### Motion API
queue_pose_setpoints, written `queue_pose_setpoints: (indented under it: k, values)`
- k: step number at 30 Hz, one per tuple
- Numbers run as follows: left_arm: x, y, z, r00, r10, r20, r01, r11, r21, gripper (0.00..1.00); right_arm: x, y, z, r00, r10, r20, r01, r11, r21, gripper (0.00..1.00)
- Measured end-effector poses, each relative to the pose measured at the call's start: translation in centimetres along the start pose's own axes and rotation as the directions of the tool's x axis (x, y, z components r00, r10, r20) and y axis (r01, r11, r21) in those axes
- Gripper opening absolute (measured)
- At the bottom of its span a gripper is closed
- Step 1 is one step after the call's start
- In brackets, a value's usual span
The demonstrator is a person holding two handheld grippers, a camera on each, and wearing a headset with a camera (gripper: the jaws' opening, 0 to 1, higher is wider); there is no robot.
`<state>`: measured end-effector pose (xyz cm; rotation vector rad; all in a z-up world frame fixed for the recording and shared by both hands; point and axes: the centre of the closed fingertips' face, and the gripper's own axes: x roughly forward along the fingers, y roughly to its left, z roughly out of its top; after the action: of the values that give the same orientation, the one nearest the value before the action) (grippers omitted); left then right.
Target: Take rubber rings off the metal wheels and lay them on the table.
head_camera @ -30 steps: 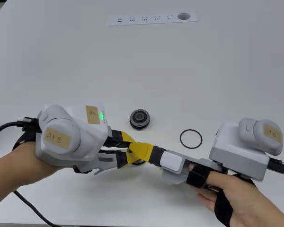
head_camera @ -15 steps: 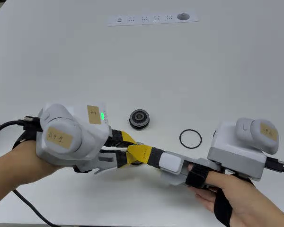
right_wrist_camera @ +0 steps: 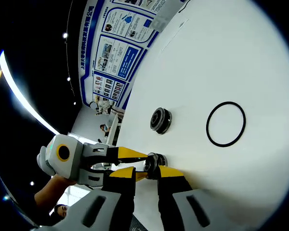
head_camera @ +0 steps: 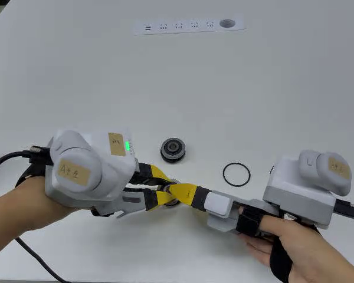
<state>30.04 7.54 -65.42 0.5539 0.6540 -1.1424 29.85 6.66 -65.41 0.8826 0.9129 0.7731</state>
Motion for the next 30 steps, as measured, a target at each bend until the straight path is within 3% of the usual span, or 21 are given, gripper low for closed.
queue_pose_setpoints:
  k: [8, 16, 30]
  values:
    - [0.02, 0.00, 0.01, 1.0000, -0.001, -0.001, 0.001, 1.000, -0.001, 0.13, -0.02, -1.03, 0.08, 0.9994, -0.033, -0.008, 0.033, 0.999, 0.006, 0.03]
    - [0.04, -0.02, 0.00, 1.0000, -0.002, -0.002, 0.002, 1.000, -0.001, 0.13, -0.08, -1.00, 0.09, 0.9994, -0.032, -0.009, 0.032, 0.999, 0.014, 0.02]
    - [0.07, -0.03, 0.01, 1.0000, -0.002, -0.001, 0.002, 1.000, -0.005, 0.13, 0.05, -0.46, 0.16, 0.9993, -0.038, -0.004, 0.038, 0.999, -0.035, 0.01]
